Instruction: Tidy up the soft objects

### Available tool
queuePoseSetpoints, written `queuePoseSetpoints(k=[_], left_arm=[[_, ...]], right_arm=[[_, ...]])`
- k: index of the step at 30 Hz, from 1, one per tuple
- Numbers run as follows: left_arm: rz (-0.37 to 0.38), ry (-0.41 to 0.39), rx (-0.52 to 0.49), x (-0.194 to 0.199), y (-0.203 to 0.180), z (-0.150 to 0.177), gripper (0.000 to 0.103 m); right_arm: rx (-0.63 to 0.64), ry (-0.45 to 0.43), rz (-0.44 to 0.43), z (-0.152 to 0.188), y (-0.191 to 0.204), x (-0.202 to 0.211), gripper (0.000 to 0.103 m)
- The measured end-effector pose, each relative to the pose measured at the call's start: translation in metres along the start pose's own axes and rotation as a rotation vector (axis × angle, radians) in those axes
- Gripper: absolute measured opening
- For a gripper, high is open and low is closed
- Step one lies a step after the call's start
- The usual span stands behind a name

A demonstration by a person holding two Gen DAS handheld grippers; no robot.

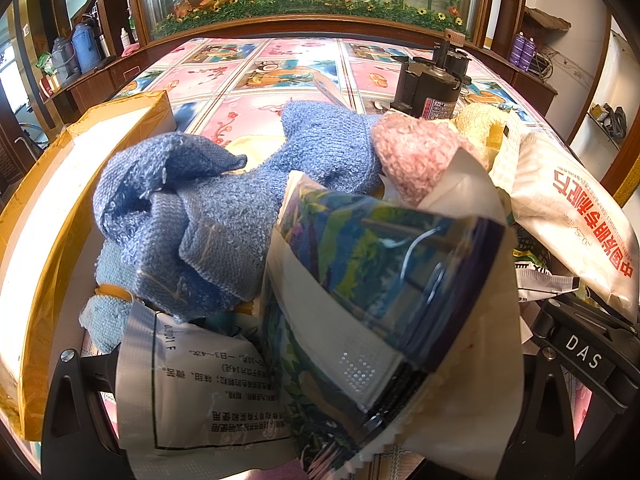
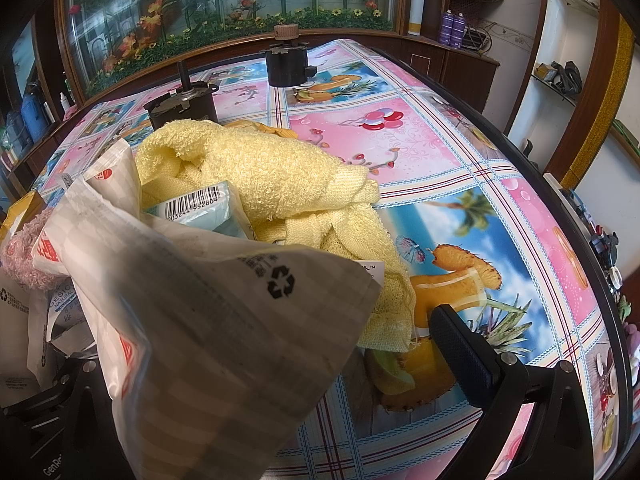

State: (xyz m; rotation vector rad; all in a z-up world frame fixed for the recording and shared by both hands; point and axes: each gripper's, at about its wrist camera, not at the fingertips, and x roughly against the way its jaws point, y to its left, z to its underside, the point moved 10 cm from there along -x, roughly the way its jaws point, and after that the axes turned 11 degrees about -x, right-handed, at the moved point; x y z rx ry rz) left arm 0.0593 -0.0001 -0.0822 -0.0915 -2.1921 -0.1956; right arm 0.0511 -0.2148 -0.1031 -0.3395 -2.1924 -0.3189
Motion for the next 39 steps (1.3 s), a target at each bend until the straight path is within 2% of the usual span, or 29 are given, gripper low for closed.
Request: queuePoseSetpoints(k=[15, 18, 24, 29, 32, 34, 36, 39], left_arm=[[0.034, 0.030, -0.043, 0.014, -0.002, 0.019, 0.103], [0.030, 0.029, -0.043, 0.014, -0.002, 0.019, 0.103], [0.031, 0.031, -0.043, 0.014, -0.003, 0.019, 0.103], [0.124, 0.050, -0.118, 0.022, -0.022, 0.025, 0.103], [0.253, 0.027, -0.058, 0.044, -0.024, 0.034, 0.103], [0.271, -0.012, -0.058, 0.063, -0.018, 0.036, 0.103], [0.258, -0.074, -0.069, 0.086, -0.005, 0.037, 0.103], [0.248, -0.139, -0.052, 0.110, 0.020, 0.041, 0.103]], right_arm=[[-0.002, 0.002, -0.006, 0.001, 0.002, 0.000, 0.103], [0.071, 0.058, -0.050, 0.007, 0.011, 0.001, 0.103], [0.131, 0.130, -0.056, 0.017, 0.013, 0.003, 0.103], [0.192, 0.170, -0.091, 0.032, 0.007, 0.014, 0.103], [0.199, 0.183, -0.090, 0.041, -0.004, 0.023, 0.103], [0.199, 0.172, -0.100, 0.044, -0.012, 0.032, 0.100], [0.194, 0.135, -0.114, 0.041, -0.021, 0.047, 0.100], [0.222, -0.010, -0.140, 0.030, -0.027, 0.082, 0.096]])
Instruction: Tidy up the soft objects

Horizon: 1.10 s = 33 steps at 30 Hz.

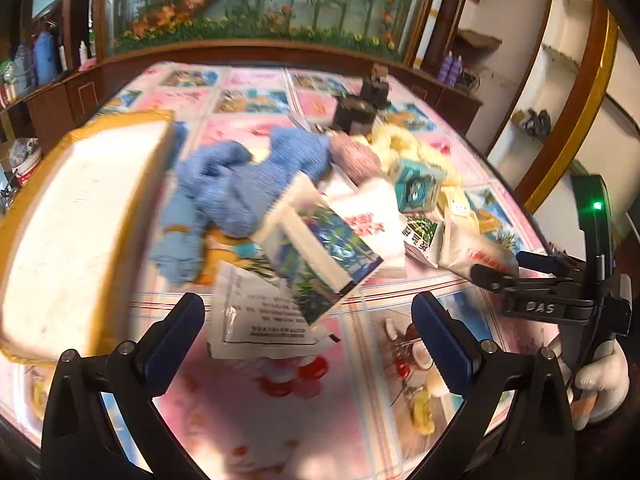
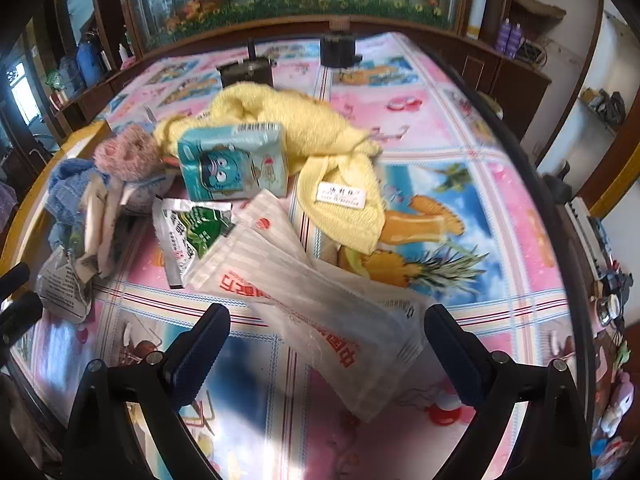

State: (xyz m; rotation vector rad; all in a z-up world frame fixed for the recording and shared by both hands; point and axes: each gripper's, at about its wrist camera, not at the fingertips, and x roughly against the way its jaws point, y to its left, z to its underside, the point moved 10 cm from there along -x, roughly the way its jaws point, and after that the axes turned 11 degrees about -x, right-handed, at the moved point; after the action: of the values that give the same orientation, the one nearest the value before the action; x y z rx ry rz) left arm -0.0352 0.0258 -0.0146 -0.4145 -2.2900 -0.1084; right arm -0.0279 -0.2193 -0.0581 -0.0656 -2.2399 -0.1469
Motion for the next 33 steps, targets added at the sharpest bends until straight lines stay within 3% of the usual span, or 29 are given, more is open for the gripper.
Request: queuePoseSetpoints(k=[3, 5, 8, 12, 17, 20, 23, 31, 33], left_arm=[[-0.014, -0.051, 0.023, 0.020, 0.021, 0.002, 0.103], [-0.024, -0.074, 0.035, 0.025, 0.033, 0.002, 0.103], [0.002, -0.075, 0.056, 0.024, 0.038, 0.006, 0.103], [0.038, -0.065, 0.049, 0.025, 0.028, 0.013, 0.103], [0.051, -0.098, 0.008, 0.029, 0.013, -0.002, 0.103], [0.060, -0.075, 0.026, 0.019, 0.015, -0.012, 0.094], [0.084, -0.059, 0.039, 0.011, 0.017, -0.010, 0.093], [0.064, 0.094, -0.083, -0.027, 0.008, 0.023, 0.093], [0.132, 0.113, -0.087, -0.033, -0.002, 0.027, 0.092]], right_arm=[[0.074, -0.217, -0.002, -0.011, 0.008, 0.042, 0.099], [0.115, -0.268, -0.044, -0.012, 0.017, 0.050, 0.103], [0.117, -0.167, -0.003, -0.011, 0.014, 0.028, 0.101], [0.046, -0.086, -0.052, -0.003, 0.000, 0.015, 0.093], [0.025, -0.098, -0.055, 0.004, -0.013, 0.017, 0.092], [0.002, -0.114, -0.057, 0.002, -0.024, 0.022, 0.092], [-0.018, -0.114, -0.051, 0.002, -0.037, 0.023, 0.092], [-0.078, -0.063, -0.070, 0.012, -0.054, 0.008, 0.092], [-0.081, -0.062, -0.083, 0.012, -0.053, 0.009, 0.092]])
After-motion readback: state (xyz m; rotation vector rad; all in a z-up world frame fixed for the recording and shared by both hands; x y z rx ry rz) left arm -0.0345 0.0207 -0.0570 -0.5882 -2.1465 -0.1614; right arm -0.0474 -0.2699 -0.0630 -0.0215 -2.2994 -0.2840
